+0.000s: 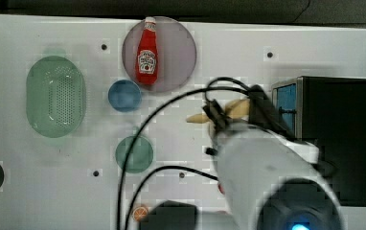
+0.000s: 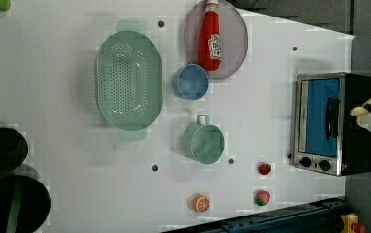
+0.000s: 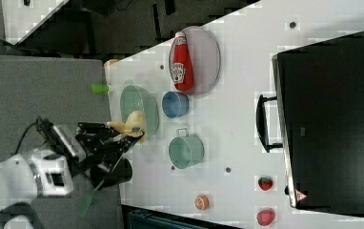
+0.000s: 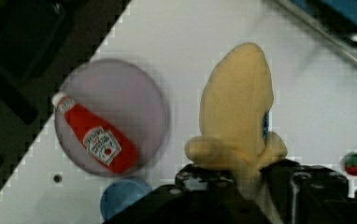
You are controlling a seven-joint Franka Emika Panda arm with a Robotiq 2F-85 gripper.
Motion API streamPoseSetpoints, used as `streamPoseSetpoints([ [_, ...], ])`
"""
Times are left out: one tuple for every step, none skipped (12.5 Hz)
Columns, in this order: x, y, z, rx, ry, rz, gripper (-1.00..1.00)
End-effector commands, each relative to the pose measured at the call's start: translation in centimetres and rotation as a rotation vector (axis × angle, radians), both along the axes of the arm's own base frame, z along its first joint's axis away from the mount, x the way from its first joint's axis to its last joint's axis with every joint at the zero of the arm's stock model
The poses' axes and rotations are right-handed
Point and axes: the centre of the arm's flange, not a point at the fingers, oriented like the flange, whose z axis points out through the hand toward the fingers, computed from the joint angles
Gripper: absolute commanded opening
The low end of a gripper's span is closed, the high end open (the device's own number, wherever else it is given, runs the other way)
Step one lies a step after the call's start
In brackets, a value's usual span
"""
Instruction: Pick banana from table and place on oven.
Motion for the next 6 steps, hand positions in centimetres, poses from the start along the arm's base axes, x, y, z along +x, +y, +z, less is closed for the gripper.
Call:
streamPoseSetpoints([
  [-1.0,-6.8,-5.9,0.002,0.168,-0.009,-0.48],
  [-1.1,-8.9,-6.1,-0.002,0.171,0.007,-0.48],
  [-1.2,-11.0,-6.3,-0.008,0.176,0.001,-0.48],
  [-1.0,-13.1,-6.4,-0.017,0.183,-0.010,-0.48],
  [-0.8,-15.2,-6.6,-0.034,0.193,-0.005,-0.48],
  [-0.4,-17.1,-6.9,-0.048,0.201,0.024,-0.48],
])
